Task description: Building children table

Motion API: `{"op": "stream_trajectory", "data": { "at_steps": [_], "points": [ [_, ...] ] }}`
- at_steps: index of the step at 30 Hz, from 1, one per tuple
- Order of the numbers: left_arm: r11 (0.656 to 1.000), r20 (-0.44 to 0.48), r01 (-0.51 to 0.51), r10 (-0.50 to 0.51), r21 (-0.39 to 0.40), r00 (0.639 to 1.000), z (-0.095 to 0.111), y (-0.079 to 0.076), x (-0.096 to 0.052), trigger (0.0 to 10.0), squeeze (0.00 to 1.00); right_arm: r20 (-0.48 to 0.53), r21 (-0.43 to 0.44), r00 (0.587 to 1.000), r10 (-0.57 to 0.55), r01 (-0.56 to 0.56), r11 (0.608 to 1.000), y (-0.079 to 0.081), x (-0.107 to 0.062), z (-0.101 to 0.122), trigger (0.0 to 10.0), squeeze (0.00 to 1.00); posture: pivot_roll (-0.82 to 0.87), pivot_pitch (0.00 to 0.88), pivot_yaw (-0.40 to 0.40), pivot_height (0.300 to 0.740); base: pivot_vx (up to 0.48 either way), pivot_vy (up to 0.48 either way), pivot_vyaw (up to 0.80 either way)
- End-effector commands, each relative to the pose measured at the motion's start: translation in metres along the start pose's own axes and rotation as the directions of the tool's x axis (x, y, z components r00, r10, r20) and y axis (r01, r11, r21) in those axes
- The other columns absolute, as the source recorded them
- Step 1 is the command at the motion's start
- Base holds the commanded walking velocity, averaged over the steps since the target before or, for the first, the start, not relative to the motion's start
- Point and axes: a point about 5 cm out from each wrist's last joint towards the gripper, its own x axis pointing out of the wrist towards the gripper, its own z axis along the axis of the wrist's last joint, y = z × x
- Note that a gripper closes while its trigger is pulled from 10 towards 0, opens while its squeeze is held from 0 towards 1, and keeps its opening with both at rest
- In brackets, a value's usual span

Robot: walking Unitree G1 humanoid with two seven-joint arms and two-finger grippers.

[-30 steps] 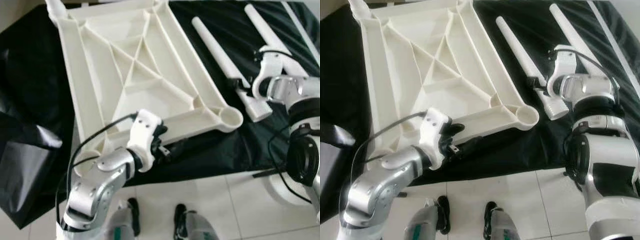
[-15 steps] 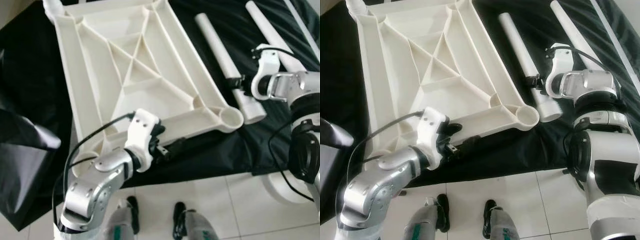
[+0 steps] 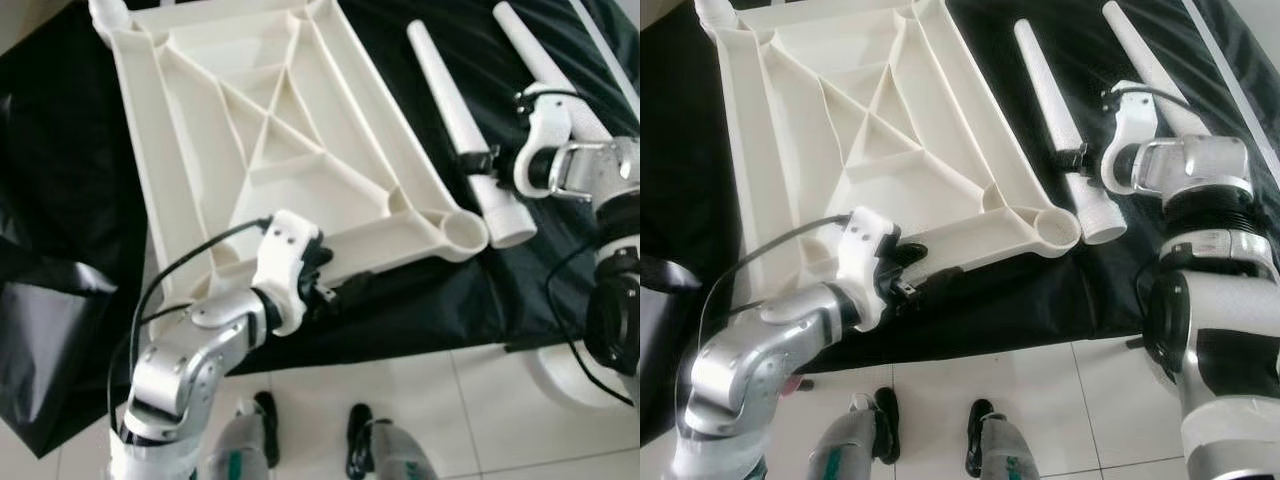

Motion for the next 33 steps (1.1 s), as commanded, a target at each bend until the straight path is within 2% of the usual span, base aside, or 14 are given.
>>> {"op": "stream_trajectory", "data": {
  "at_steps": [1, 6, 9, 12, 16, 18, 21, 22, 24, 28, 29, 33],
  "points": [
    [0.999, -0.084, -0.006, 0.001, -0.054, 0.996, -0.019, 0.001, 0.005, 10.0, 0.00, 0.022, -0.009, 0.999, 0.028, -0.028, 1.000, 0.000, -0.006, 0.004, 10.0, 0.00, 0.12, 0.304, -0.045, 0.740, 0.000, 0.000, 0.00],
    [0.999, -0.089, 0.019, -0.024, -0.048, 0.996, -0.019, -0.002, 0.011, 10.0, 0.00, 0.076, -0.024, 0.996, 0.036, -0.035, 0.999, 0.003, -0.015, 0.016, 10.0, 0.00, 0.11, 0.289, -0.040, 0.740, 0.000, 0.000, 0.00],
    [0.999, -0.084, 0.019, -0.022, -0.040, 0.996, -0.018, 0.002, 0.015, 10.0, 0.00, 0.105, -0.034, 0.994, 0.036, -0.033, 0.999, 0.003, -0.018, 0.016, 10.0, 0.00, 0.10, 0.267, -0.036, 0.740, 0.000, 0.000, 0.00],
    [1.000, -0.069, -0.002, 0.000, -0.030, 0.998, -0.010, 0.010, 0.018, 10.0, 0.00, 0.174, -0.018, 0.983, 0.051, -0.049, 0.999, 0.009, -0.024, 0.009, 10.0, 0.00, 0.10, 0.244, -0.029, 0.740, 0.000, 0.000, 0.00],
    [1.000, -0.043, 0.015, -0.016, -0.026, 0.999, -0.001, 0.017, 0.019, 10.0, 0.00, 0.189, -0.018, 0.980, 0.060, -0.057, 0.998, 0.015, -0.027, -0.002, 10.0, 0.00, 0.09, 0.231, -0.022, 0.740, 0.000, 0.000, 0.00],
    [0.998, -0.029, 0.056, -0.057, -0.036, 0.998, 0.003, 0.020, 0.019, 10.0, 0.00, 0.202, 0.012, 0.978, 0.057, -0.061, 0.998, 0.014, -0.026, -0.004, 10.0, 0.00, 0.09, 0.221, -0.019, 0.740, 0.000, 0.000, 0.00],
    [0.989, -0.010, 0.145, -0.145, 0.031, 0.989, 0.013, 0.017, 0.016, 10.0, 0.00, 0.233, 0.039, 0.971, 0.056, -0.067, 0.997, 0.016, -0.027, -0.009, 10.0, 0.00, 0.08, 0.198, -0.014, 0.740, 0.000, 0.000, 0.00],
    [0.989, -0.010, 0.145, -0.145, 0.031, 0.989, 0.013, 0.017, 0.016, 10.0, 0.00, 0.233, 0.039, 0.971, 0.056, -0.067, 0.997, 0.016, -0.027, -0.009, 10.0, 0.00, 0.08, 0.198, -0.014, 0.740, 0.000, 0.000, 0.00],
    [0.971, 0.005, 0.224, -0.225, 0.087, 0.974, 0.023, 0.013, 0.013, 10.0, 0.00, 0.247, 0.056, 0.968, 0.045, -0.061, 0.997, 0.018, -0.028, -0.016, 10.0, 0.00, 0.08, 0.186, -0.012, 0.740, 0.000, 0.000, 0.00],
    [0.963, 0.014, 0.254, -0.256, 0.095, 0.966, 0.026, 0.011, 0.013, 10.0, 0.00, 0.257, 0.068, 0.966, 0.037, -0.056, 0.996, 0.019, -0.029, -0.019, 10.0, 0.00, 0.08, 0.182, -0.012, 0.740, 0.000, 0.000, 0.00],
    [0.941, 0.100, 0.331, -0.336, 0.070, 0.936, 0.047, 0.002, 0.010, 10.0, 0.00, 0.265, 0.116, 0.963, 0.046, -0.079, 0.990, 0.019, -0.030, -0.024, 10.0, 0.00, 0.08, 0.156, -0.011, 0.740, 0.000, 0.000, 0.00],
    [0.927, 0.153, 0.366, -0.374, 0.076, 0.915, 0.058, -0.002, 0.010, 10.0, 0.00, 0.280, 0.134, 0.960, 0.029, -0.068, 0.989, 0.019, -0.031, -0.028, 10.0, 0.00, 0.07, 0.143, -0.011, 0.740, 0.000, 0.000, 0.00]
  ]
}}
